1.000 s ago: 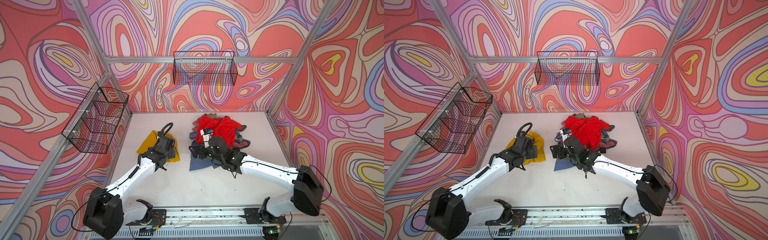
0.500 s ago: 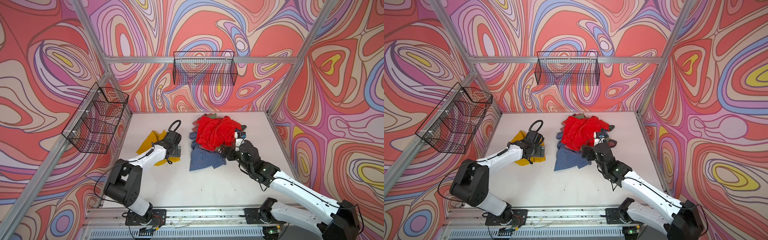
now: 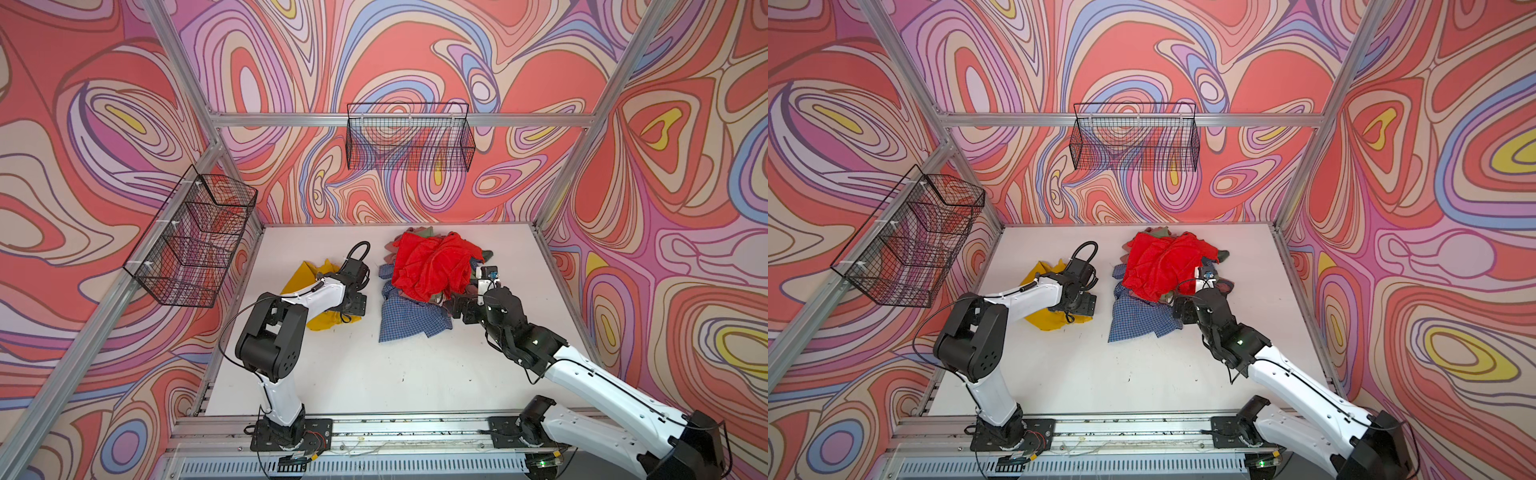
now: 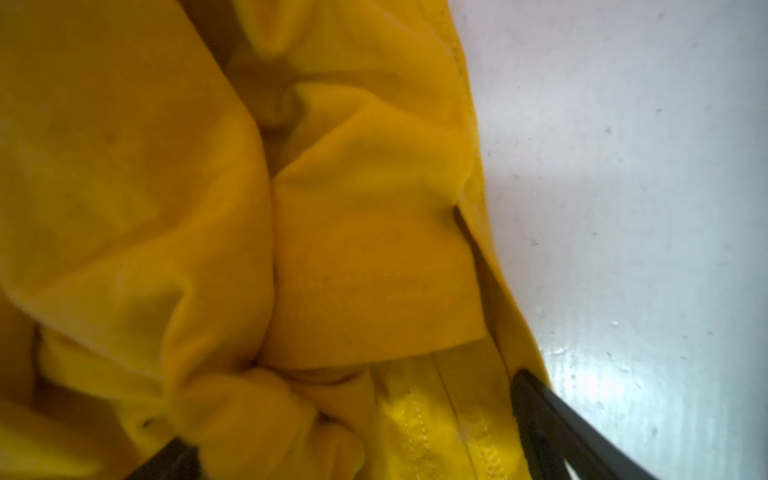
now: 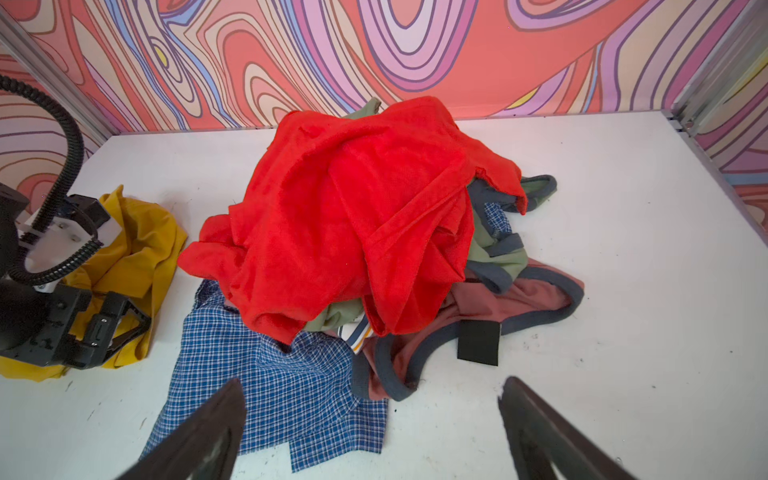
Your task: Pick out a specific cloth from the pile
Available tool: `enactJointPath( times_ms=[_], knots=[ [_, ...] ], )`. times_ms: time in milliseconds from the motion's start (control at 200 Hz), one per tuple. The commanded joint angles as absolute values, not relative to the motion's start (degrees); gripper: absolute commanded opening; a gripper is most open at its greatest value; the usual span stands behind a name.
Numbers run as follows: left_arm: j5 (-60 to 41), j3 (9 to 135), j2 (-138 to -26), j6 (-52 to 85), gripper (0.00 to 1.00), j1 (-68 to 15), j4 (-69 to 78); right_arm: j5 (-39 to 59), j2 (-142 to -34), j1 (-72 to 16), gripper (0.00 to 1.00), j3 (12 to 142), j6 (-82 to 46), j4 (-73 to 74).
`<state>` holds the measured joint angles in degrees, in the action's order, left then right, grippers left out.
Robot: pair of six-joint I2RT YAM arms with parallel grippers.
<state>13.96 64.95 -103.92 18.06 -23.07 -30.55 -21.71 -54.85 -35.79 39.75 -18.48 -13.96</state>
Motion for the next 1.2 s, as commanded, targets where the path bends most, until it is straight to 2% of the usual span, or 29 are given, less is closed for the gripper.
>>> enactJointPath(
  times_ms=[0, 145, 426, 506, 606, 676, 942, 1197],
  knots=[
    [10.8, 65.3, -107.0, 18.8, 0.93, -22.7, -33.9, -22.8, -54.1, -35.0, 0.98, 40.2, -16.4, -15.5],
    [5.8, 64.7, -107.0, 19.2, 0.89, -22.7, -32.7, -21.2, -53.5, -32.6, 0.98, 39.7, -16.0, -16.1],
    [3.4, 63.4, -106.4, 20.1, 0.71, -22.7, -30.0, -17.6, -50.7, -27.9, 0.98, 38.1, -17.1, -15.8],
    [3.4, 63.8, -105.8, 20.0, 0.55, -22.7, -29.1, -17.4, -50.6, -27.5, 0.98, 38.1, -17.1, -15.8],
    [5.2, 64.9, -105.8, 19.0, 0.28, -22.6, -28.7, -16.9, -51.2, -27.1, 0.98, 38.1, -17.3, -15.4],
    [5.8, 65.8, -106.0, 18.3, 0.19, -22.4, -28.8, -16.3, -51.7, -26.9, 0.98, 38.5, -17.5, -15.1],
    [6.1, 66.4, -103.2, 17.5, 0.0, -20.2, -27.6, -15.2, -52.6, -26.8, 0.98, 39.9, -18.0, -15.1],
    [9.3, 64.6, -94.6, 16.1, 0.0, -17.5, -25.4, -15.3, -52.3, -26.9, 0.98, 40.6, -18.2, -15.4]
  ],
)
